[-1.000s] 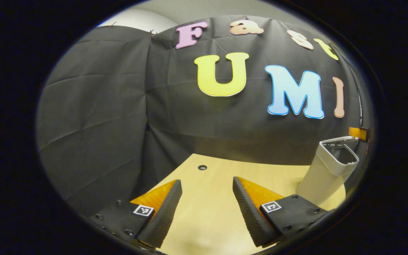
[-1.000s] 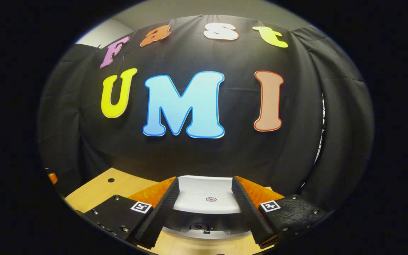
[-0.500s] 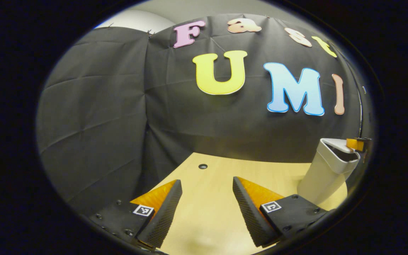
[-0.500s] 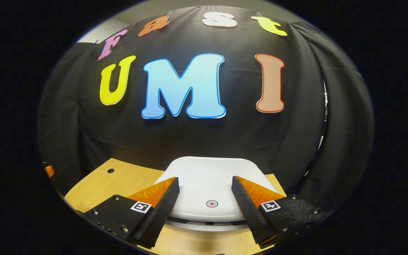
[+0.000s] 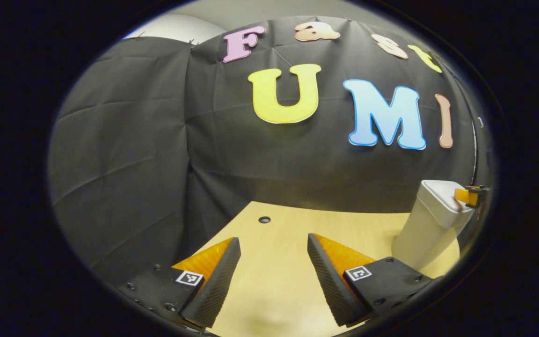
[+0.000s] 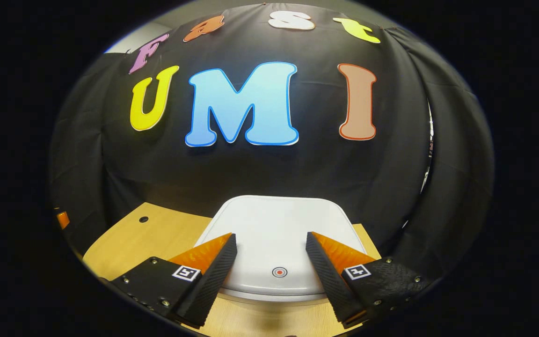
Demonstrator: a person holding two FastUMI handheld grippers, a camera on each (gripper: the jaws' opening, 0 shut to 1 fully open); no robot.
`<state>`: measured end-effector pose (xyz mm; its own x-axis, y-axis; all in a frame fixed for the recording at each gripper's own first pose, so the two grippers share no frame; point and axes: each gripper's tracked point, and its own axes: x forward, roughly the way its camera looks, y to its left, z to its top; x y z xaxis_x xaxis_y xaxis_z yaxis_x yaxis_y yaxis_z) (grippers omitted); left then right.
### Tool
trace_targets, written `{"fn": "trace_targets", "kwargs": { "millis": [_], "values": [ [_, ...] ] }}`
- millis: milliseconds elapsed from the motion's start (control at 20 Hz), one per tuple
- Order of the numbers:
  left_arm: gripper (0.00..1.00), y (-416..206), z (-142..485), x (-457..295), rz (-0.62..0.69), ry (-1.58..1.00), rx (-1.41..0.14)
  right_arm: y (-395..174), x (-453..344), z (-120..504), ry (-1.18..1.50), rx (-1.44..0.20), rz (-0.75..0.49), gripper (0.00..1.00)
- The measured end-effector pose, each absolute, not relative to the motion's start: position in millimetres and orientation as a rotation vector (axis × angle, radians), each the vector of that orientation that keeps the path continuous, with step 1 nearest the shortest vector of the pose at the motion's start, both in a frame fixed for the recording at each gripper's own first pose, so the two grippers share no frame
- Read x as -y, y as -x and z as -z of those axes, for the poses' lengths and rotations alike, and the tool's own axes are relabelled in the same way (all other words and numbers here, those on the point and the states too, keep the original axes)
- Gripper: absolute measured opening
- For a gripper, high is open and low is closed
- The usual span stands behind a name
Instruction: Press the lid of the desktop garbage bin to open it, pick up the crumpled paper on the desktop and throw it into the bin, then pick up the pop can on the desktop and drop it into the bin, and finally close the garbage bin lid.
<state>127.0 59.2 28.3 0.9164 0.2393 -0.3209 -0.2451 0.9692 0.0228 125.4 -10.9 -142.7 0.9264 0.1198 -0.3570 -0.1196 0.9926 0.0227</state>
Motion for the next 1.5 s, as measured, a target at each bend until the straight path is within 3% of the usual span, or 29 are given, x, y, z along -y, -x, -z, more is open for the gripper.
{"fn": "trace_targets", "kwargs": {
  "millis": [1500],
  "values": [
    [0.94, -129.3, -25.8, -47.8, -0.227, 0.032, -0.320, -122.1, 9.7, 153.2, -0.048, -0.188, -0.059, 0.96]
  ]
}}
